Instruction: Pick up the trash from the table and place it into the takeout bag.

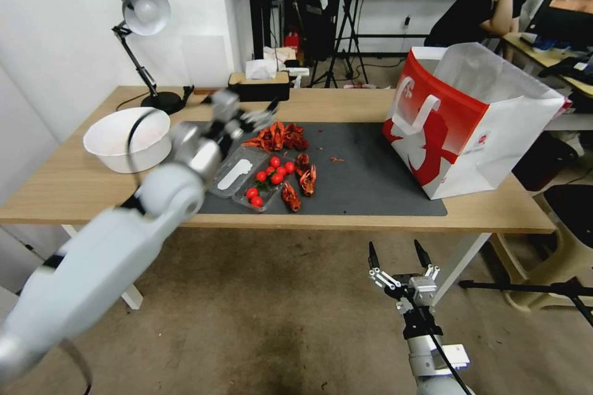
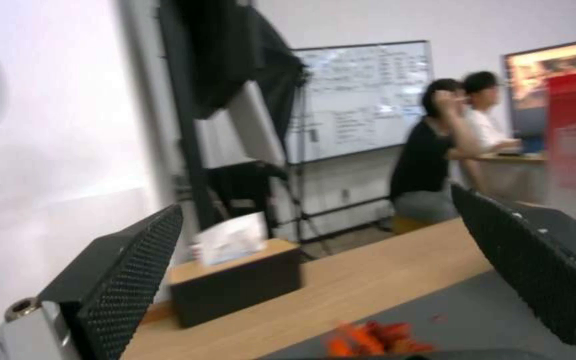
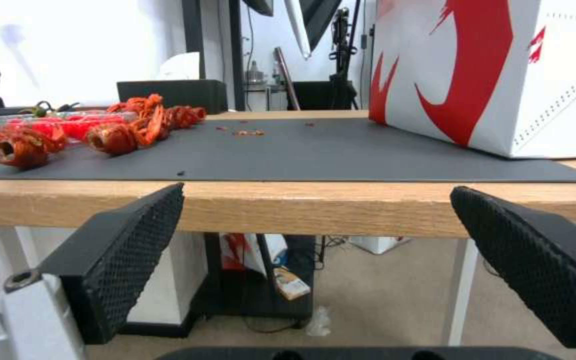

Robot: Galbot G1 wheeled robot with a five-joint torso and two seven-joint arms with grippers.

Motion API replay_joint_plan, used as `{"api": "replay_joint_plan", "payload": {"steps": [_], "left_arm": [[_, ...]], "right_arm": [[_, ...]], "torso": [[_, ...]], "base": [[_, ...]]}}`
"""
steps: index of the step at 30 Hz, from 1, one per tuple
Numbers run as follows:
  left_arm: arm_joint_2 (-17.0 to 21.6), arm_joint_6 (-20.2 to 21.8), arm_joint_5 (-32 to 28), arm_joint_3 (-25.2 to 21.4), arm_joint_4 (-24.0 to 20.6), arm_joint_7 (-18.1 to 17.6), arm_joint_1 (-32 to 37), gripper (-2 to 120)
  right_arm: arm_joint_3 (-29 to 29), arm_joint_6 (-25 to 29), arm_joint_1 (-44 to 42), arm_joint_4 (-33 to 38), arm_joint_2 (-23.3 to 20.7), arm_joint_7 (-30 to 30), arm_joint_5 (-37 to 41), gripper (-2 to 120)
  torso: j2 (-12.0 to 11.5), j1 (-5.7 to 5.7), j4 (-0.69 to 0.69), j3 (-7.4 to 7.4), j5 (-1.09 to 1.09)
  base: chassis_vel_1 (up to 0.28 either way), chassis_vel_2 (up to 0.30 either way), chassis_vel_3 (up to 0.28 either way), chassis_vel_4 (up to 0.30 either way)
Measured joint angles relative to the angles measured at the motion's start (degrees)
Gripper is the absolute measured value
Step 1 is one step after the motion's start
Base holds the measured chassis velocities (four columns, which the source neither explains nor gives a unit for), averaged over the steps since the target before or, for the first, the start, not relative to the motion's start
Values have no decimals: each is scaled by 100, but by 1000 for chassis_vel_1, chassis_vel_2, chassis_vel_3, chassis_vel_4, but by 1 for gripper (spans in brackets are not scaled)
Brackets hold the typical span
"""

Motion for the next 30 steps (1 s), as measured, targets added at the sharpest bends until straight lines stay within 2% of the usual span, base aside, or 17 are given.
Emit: {"api": "replay_joint_plan", "payload": {"steps": [2,3,4,6,7,10,11,12,14,16,17,21,30], "left_arm": [[-200,-232,461,-691,-155,-41,951,100],[-270,-271,579,-867,-223,-41,1273,100],[-270,-271,579,-867,-223,-41,1273,100],[-458,-376,870,-1226,-365,-24,1954,100],[-458,-376,870,-1226,-365,-24,1954,100],[-769,-540,1213,-1664,-514,59,2623,100],[-962,-681,1383,-1937,-603,142,3085,100],[-962,-681,1383,-1937,-603,142,3085,100],[-1151,-883,1564,-2218,-723,240,3671,100],[-1200,-953,1605,-2295,-753,267,3853,100],[-1311,-1153,1676,-2501,-790,327,4217,100],[-1495,-1539,1698,-2803,-723,523,4633,100],[-1846,-1998,1717,-2926,-465,916,5096,100]], "right_arm": [[-18,-6,-7,5,-25,-6,1,100],[-22,-9,-12,12,-40,-15,1,100],[-22,-9,-12,12,-40,-15,1,100],[-23,-12,-34,52,-65,-33,0,100],[-23,-12,-34,52,-65,-33,0,100],[-12,-14,-72,112,-71,-40,-1,100],[2,-13,-105,143,-71,-40,-3,100],[2,-13,-105,143,-71,-40,-3,100],[19,-5,-145,183,-72,-41,-5,100],[26,1,-160,194,-72,-41,-6,100],[33,16,-194,224,-73,-41,-10,100],[47,30,-253,296,-67,-31,-24,100],[115,10,-275,379,-33,89,-194,100]], "torso": [[0,0,-4,0,-2],[0,0,-2,0,-1],[0,0,-2,0,-1],[0,0,0,0,0],[0,0,0,0,0],[0,0,-2,0,0],[0,0,-3,0,0],[0,0,-3,0,0],[0,-1,-1,0,0],[0,-1,1,0,0],[0,-1,1,0,1],[0,0,-2,0,1],[0,-1,-1,1,0]], "base": [[0,0,0,0],[0,0,0,0],[0,0,0,0],[0,0,0,0],[0,0,0,0],[0,0,0,0],[0,0,0,0],[0,0,0,0],[0,0,0,0],[0,0,0,0],[0,0,0,0],[0,0,0,0],[0,0,0,0]]}}
